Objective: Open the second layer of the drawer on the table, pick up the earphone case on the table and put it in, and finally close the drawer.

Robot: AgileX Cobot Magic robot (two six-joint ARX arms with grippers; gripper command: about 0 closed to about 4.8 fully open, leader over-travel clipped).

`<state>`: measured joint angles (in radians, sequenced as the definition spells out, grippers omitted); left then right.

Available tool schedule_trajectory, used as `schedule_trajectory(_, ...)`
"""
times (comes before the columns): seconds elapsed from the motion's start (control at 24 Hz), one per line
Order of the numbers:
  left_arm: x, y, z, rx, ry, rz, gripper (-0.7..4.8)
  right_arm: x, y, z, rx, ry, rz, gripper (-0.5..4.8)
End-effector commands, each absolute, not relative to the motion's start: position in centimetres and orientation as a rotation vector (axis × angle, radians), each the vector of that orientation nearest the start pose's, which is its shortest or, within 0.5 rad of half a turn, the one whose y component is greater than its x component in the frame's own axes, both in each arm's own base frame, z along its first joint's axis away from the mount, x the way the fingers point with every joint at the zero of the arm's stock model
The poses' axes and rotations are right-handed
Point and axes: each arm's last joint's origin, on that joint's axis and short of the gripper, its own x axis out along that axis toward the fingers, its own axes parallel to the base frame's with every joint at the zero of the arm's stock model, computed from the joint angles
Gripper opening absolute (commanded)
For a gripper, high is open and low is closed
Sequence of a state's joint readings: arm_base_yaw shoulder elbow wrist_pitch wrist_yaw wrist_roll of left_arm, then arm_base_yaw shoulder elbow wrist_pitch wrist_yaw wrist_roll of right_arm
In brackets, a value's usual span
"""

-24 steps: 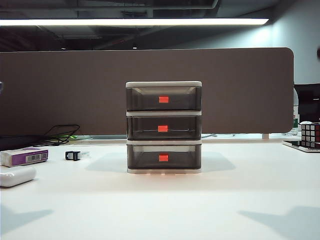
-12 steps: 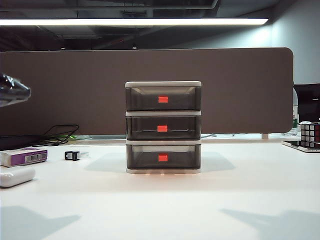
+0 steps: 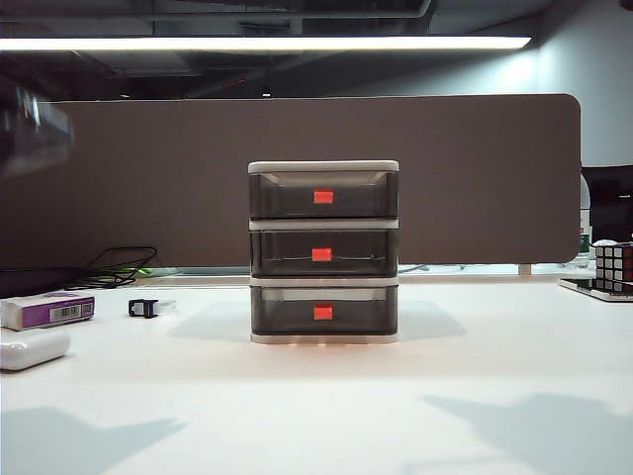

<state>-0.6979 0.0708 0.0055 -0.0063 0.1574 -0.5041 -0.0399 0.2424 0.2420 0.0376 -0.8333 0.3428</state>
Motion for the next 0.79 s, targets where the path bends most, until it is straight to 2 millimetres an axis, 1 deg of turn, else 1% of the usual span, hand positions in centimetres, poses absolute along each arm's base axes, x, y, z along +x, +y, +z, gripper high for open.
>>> schedule_trajectory(0.04, 7.8, -7.1, 16.2, -0.424, 0.257, -0.815, 0.45, 10.8, 1.7, 23.9, 0.304, 0.102, 0.789, -0.05)
schedule_trajectory(0.17, 8.3, -7.5, 16.3, -0.383, 0.235, -0.820, 1.30, 12.1, 1.8, 24.4, 0.310, 0.119, 0.800, -0.05)
schedule_trajectory(0.21, 8.7, -7.8, 16.1, -0.346, 0.237, -0.814, 1.64, 13.2, 2.2, 24.8, 0.309, 0.124, 0.827, -0.05)
schedule_trajectory(0.29, 9.2, -8.2, 15.8, -0.322, 0.252, -0.800, 1.87, 14.5, 2.9, 25.0, 0.309, 0.133, 0.859, -0.05)
schedule_trajectory(0.5, 10.9, -9.5, 15.0, -0.304, 0.274, -0.758, 1.86, 18.4, 5.5, 25.4, 0.316, 0.188, 0.905, -0.05)
schedule_trajectory(0.63, 12.2, -10.6, 15.1, -0.294, 0.308, -0.744, 1.87, 20.8, 6.6, 25.8, 0.313, 0.233, 0.923, -0.05)
schedule_trajectory(0.67, 13.1, -11.3, 15.4, -0.289, 0.325, -0.748, 1.87, 21.9, 7.2, 25.9, 0.311, 0.249, 0.932, -0.05)
schedule_trajectory(0.71, 13.6, -11.7, 15.4, -0.288, 0.330, -0.754, 1.87, 22.6, 7.4, 26.0, 0.312, 0.258, 0.934, -0.05)
schedule_trajectory(0.75, 14.4, -12.6, 15.6, -0.290, 0.333, -0.770, 1.87, 23.6, 7.7, 26.3, 0.310, 0.263, 0.933, -0.05)
schedule_trajectory(0.79, 14.9, -13.2, 15.6, -0.288, 0.333, -0.776, 1.87, 24.2, 7.9, 26.3, 0.311, 0.266, 0.937, -0.05)
